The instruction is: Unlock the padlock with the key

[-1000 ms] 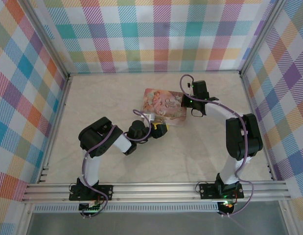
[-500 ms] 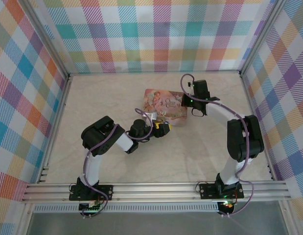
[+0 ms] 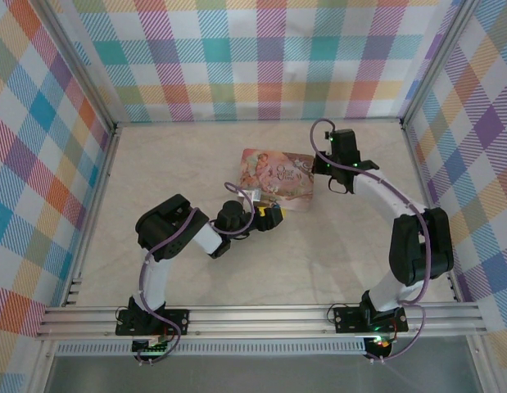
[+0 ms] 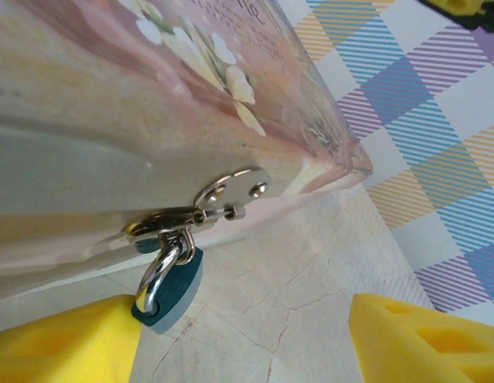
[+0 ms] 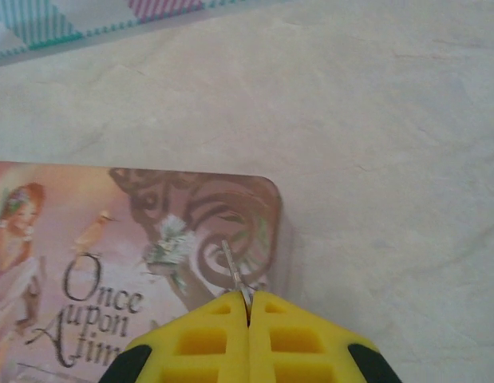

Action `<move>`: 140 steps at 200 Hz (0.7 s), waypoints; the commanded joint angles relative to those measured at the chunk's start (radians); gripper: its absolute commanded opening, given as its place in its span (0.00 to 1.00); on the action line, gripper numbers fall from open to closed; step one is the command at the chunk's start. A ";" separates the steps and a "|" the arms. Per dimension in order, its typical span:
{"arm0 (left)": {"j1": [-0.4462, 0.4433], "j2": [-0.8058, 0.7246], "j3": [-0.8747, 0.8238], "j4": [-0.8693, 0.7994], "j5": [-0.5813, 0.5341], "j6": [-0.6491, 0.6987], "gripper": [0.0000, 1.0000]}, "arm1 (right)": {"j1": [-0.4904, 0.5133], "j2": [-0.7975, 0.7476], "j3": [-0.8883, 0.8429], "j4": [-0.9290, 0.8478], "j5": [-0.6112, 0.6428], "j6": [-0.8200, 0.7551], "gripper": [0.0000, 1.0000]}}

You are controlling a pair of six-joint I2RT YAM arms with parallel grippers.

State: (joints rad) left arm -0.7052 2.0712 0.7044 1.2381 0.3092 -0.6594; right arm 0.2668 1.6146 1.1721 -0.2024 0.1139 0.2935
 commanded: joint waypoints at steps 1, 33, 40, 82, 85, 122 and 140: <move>0.010 -0.007 -0.016 0.051 -0.010 0.003 0.70 | -0.008 0.024 -0.014 -0.035 0.056 -0.012 0.00; 0.012 -0.004 -0.009 0.047 -0.013 0.004 0.73 | -0.006 0.080 -0.016 -0.019 0.032 0.008 0.00; 0.013 -0.001 -0.004 0.045 -0.009 0.003 0.73 | -0.006 0.094 -0.013 -0.020 0.022 0.011 0.00; 0.013 0.022 0.023 0.044 -0.001 -0.002 0.74 | 0.028 0.148 -0.004 0.001 -0.017 0.022 0.00; 0.013 0.024 0.026 0.044 0.002 -0.002 0.74 | 0.029 0.149 -0.004 0.002 -0.018 0.023 0.00; 0.015 0.026 0.032 0.040 0.005 -0.006 0.75 | 0.043 0.156 -0.006 0.016 -0.038 0.025 0.00; 0.016 0.023 0.026 0.040 0.002 -0.010 0.73 | 0.043 0.154 -0.012 0.020 -0.045 0.024 0.00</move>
State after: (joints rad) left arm -0.7033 2.0861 0.7231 1.2568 0.3058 -0.6632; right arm 0.2989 1.7588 1.1713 -0.2050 0.1085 0.3061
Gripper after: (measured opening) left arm 0.744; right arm 0.060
